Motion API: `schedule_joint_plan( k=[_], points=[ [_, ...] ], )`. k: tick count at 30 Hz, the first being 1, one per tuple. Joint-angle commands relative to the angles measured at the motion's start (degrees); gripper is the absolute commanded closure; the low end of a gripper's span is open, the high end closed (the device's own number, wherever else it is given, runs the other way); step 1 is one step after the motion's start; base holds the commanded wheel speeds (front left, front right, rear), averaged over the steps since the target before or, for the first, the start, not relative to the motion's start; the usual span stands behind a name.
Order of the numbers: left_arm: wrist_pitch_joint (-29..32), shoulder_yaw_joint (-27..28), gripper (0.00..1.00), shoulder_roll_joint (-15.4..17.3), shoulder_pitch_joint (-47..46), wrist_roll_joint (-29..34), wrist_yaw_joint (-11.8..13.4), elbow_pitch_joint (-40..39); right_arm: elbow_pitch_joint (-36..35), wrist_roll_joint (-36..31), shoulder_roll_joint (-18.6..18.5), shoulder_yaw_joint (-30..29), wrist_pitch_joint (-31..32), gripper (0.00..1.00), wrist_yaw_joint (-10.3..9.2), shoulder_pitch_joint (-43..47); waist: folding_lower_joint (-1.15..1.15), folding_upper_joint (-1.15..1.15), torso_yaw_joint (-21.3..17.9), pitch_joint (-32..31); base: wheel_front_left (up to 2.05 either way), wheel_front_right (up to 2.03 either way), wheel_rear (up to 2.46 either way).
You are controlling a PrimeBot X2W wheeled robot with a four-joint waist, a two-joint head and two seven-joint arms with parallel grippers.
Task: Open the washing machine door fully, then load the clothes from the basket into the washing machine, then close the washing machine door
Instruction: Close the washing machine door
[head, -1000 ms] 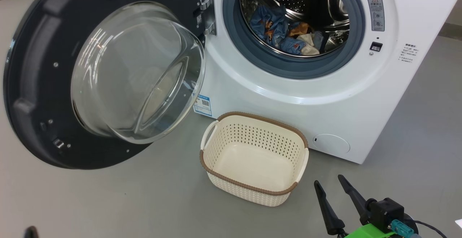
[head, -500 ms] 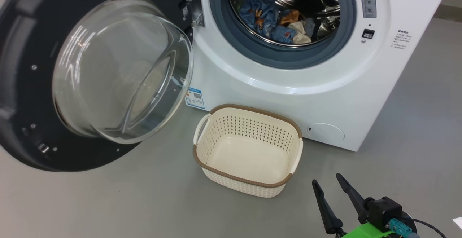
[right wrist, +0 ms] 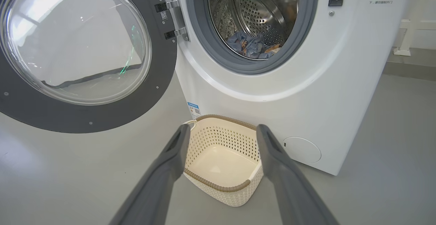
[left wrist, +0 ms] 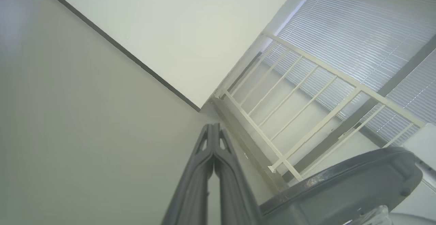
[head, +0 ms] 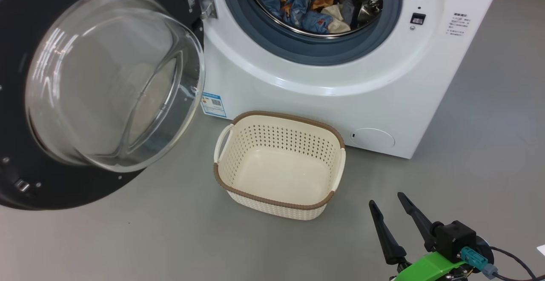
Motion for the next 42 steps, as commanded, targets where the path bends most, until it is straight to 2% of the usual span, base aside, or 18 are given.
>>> schedule_joint_plan(
  k=[1, 6, 14, 24, 42],
  points=[
    [1.58, 1.99, 1.00, 4.04, -3.16, -3.06, -0.49, -0.02, -1.42, 0.00, -0.42, 1.37, -0.28, 0.00, 0.16, -1.87, 0.00, 0.00, -0.77, 0.70, 0.00, 0.00, 0.00],
    [8.60, 4.87, 1.00, 6.24, -7.93, -16.17, -0.55, 4.81, -1.37, 0.06, -1.08, 1.59, -0.28, 0.00, 0.16, -2.25, 0.00, 0.00, -1.96, 1.43, 0.00, 0.00, 0.00],
    [17.77, 10.65, 1.00, 9.14, -11.78, -28.19, 0.36, 13.25, -1.60, 0.23, -2.89, 1.90, -0.28, 0.00, 0.16, -3.65, 0.00, 0.00, -4.44, 3.49, 0.00, 0.00, 0.00],
    [20.41, 10.56, 1.00, 9.72, -13.31, -30.37, -0.11, 15.89, -1.80, 0.94, -4.82, 2.45, -0.28, 0.00, 0.16, -4.18, 0.00, 0.00, -6.27, 4.81, 0.00, 0.00, 0.00],
    [25.75, 8.27, 1.00, 7.90, -14.18, -32.61, -0.50, 16.71, -1.58, 1.44, -5.32, 2.61, -0.28, 0.00, 0.16, -4.51, 0.00, 0.00, -8.15, 6.26, 0.00, 0.00, 0.00]
  ],
)
